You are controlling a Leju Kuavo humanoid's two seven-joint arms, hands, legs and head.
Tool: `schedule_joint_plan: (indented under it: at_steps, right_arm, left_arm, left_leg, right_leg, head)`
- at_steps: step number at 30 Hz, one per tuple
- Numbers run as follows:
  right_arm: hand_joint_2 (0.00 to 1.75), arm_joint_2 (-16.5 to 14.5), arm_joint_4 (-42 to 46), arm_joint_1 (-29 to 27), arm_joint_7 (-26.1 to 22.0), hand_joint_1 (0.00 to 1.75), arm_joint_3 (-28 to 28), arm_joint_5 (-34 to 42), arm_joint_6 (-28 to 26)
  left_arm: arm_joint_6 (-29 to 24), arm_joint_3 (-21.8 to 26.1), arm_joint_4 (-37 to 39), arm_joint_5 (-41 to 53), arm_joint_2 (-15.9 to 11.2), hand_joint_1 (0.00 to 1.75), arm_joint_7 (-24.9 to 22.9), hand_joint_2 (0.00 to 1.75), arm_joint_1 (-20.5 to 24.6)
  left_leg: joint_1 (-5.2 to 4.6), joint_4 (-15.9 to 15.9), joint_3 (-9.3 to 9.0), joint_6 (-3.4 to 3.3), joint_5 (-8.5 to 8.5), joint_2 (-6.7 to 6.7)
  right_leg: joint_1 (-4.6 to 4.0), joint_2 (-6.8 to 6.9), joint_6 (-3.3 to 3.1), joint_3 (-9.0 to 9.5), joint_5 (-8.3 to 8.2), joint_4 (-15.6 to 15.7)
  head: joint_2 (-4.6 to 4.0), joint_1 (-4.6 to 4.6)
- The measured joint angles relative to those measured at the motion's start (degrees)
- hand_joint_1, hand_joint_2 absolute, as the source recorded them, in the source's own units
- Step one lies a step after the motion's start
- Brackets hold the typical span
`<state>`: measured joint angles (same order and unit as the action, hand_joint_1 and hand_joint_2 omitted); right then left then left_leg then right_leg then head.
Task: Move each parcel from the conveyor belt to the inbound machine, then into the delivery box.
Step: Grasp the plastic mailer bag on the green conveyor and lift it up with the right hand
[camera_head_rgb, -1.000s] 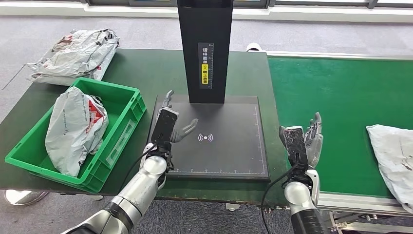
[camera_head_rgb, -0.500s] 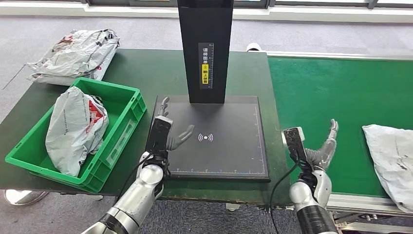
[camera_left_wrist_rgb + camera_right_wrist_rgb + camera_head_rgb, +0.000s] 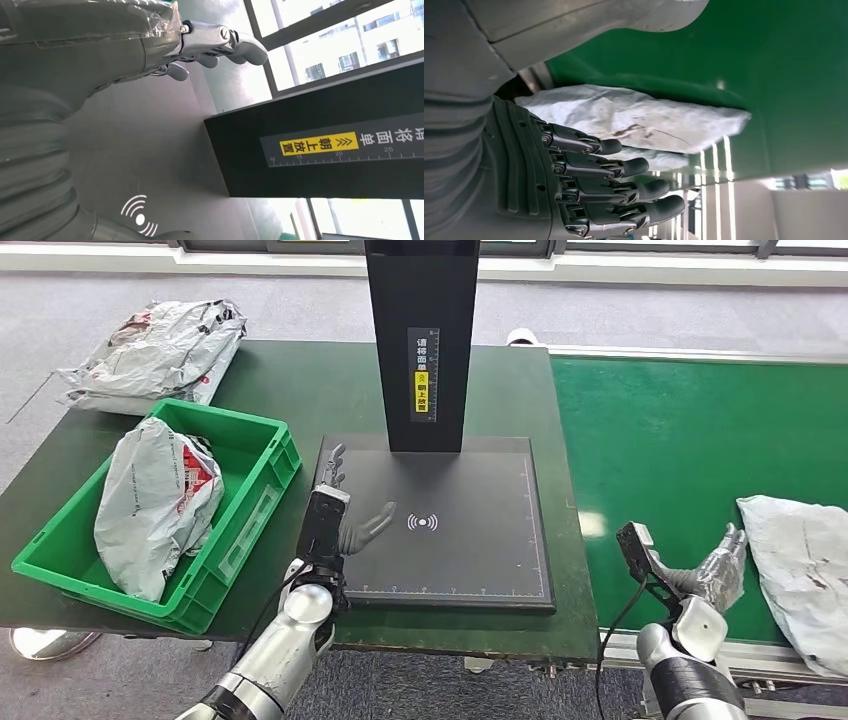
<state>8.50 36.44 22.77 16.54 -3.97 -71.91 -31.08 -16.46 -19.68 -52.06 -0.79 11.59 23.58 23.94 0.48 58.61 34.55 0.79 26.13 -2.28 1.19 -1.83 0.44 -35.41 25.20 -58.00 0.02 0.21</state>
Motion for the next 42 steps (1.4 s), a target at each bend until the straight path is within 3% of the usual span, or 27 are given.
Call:
schedule_joint_plan:
  at_steps: [6, 12, 20, 30, 36, 40, 42]
  right_arm:
    - [1.75, 1.9, -4.0, 1.0, 4.3, 0.0, -0.9, -3.4, 4.2]
    - [1.75, 4.4, -7.2, 1.0, 11.9, 0.0, -1.0, -9.3, 15.0]
    - [1.75, 5.8, -8.7, 0.8, 13.7, 0.0, -1.0, -11.7, 17.2]
    - [1.75, 9.4, -8.3, -0.6, 15.7, 0.0, -1.2, -18.0, 26.1]
    - [1.75, 11.2, -7.7, -1.1, 15.7, 0.0, -1.2, -18.1, 25.5]
    - [1.75, 12.7, -6.7, -2.3, 15.5, 0.0, -1.6, -17.9, 28.0]
    - [1.75, 13.3, -6.0, -3.3, 15.2, 0.87, -2.2, -17.5, 29.3]
  left_arm:
    - [0.0, 0.0, -0.1, 0.2, -0.1, 0.0, 0.0, 1.75, 0.0]
    - [1.0, 0.0, -0.3, 0.8, -0.1, 0.0, -0.7, 1.75, 0.0]
    - [1.0, 0.0, -0.3, 0.9, -0.1, 0.0, -0.7, 1.75, 0.0]
    - [1.7, 0.1, -0.5, 0.0, 0.1, 0.0, -0.4, 1.75, 0.0]
    - [1.6, 1.1, -0.5, -2.2, 0.5, 0.0, -0.3, 1.75, 0.0]
    - [1.6, 1.1, -0.5, -2.7, 0.7, 0.0, -0.6, 1.75, 0.0]
    - [1.6, 1.1, -0.5, -2.9, 0.8, 0.0, -0.7, 1.75, 0.1]
  left_leg:
    - [0.0, 0.0, -0.01, -0.01, 0.0, 0.02]
    - [0.0, 0.0, 0.01, -0.04, 0.03, 0.01]
    - [0.0, 0.0, -0.02, -0.07, 0.04, 0.08]
    - [0.0, 0.0, -0.03, -0.12, 0.07, 0.03]
    - [-0.02, 0.0, -0.05, -0.19, 0.07, 0.04]
    - [-0.04, 0.0, -0.05, -0.21, 0.06, -0.03]
    - [-0.04, 0.0, -0.06, -0.22, 0.07, -0.03]
  right_leg:
    - [0.01, 0.0, 0.0, 0.0, 0.0, 0.0]
    - [0.05, 0.0, 0.01, -0.01, 0.0, 0.0]
    - [0.04, -0.05, 0.01, -0.01, 0.0, 0.0]
    - [0.06, -0.01, 0.06, 0.04, 0.04, 0.0]
    - [0.13, -0.01, 0.1, 0.07, 0.02, 0.0]
    - [0.14, 0.04, 0.12, 0.07, 0.04, 0.0]
    - [0.14, 0.05, 0.15, 0.08, 0.06, 0.0]
  head:
    - [-0.01, 0.01]
    - [-0.02, 0.01]
    - [-0.01, 0.01]
    - [-0.02, 0.01]
    - [-0.01, 0.01]
    - [-0.01, 0.01]
    - [-0.01, 0.01]
